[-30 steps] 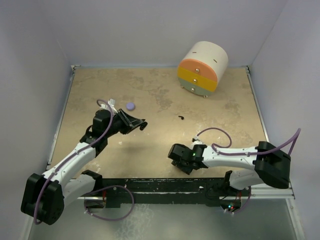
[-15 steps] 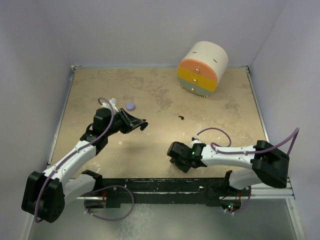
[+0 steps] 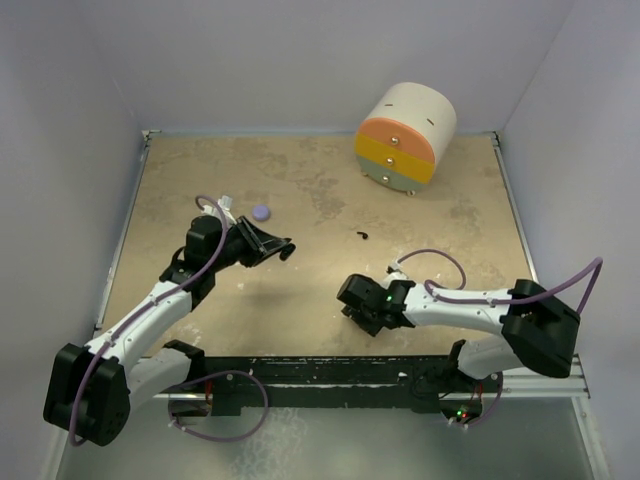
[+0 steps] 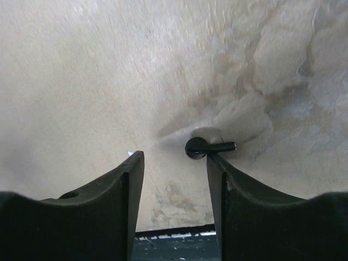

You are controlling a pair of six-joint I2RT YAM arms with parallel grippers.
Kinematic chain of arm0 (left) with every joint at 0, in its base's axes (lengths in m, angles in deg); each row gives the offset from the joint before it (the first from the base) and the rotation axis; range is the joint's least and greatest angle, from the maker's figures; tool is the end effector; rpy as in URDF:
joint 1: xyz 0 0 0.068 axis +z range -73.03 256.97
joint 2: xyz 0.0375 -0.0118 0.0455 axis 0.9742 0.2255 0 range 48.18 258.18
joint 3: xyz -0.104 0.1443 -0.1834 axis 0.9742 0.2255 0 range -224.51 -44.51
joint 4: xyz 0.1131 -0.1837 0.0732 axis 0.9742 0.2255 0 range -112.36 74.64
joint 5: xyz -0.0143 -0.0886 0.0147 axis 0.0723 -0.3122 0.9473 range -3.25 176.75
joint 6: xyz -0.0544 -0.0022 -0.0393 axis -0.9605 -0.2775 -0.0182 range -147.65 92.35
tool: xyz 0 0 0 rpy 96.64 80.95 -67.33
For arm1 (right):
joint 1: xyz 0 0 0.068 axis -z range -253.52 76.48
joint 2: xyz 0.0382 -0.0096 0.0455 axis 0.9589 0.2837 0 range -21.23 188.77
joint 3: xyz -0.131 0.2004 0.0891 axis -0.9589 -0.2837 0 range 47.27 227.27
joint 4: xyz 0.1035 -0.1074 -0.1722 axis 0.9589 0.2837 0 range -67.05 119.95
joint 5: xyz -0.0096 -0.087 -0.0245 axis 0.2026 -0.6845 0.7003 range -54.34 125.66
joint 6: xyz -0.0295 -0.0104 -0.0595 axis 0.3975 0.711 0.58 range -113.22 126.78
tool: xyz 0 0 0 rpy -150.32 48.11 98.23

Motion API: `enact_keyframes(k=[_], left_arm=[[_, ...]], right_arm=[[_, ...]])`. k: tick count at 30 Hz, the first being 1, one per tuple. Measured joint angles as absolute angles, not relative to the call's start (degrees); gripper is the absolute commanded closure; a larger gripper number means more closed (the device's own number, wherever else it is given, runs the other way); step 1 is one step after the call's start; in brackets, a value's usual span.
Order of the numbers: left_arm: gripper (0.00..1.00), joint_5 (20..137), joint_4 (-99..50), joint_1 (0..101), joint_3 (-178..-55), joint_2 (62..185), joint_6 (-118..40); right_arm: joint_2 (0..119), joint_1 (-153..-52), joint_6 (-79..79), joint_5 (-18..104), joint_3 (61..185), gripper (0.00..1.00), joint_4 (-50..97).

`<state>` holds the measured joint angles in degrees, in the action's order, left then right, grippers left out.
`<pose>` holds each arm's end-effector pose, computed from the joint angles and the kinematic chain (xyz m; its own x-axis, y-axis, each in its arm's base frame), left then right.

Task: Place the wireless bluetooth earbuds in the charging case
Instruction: Pick up the earbud from the center of the board.

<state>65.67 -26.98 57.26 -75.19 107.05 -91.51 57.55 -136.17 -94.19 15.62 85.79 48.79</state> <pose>0.1993 -0.0920 0.2288 -0.7269 -0.6294 -0.2747 -0.0626 0.4591 -0.8862 0.1176 0.1875 0.1520 -0.6768 0.6991 -0.2304 0.5588 0.6917 0.4574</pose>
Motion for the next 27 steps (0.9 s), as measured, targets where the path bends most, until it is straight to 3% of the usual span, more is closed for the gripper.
enact_keyframes(k=[15,27], left_arm=[[1.0,66.36,-26.15,57.46,-75.04,103.05,-91.53],[1.0,67.7,-25.25,57.83,-73.03,100.96,-91.68]], right_arm=[[61.57,-125.5,-81.01,9.66,88.59,0.46,44.51],[63.8,-125.28,-72.73,8.78,90.86,0.44,44.66]])
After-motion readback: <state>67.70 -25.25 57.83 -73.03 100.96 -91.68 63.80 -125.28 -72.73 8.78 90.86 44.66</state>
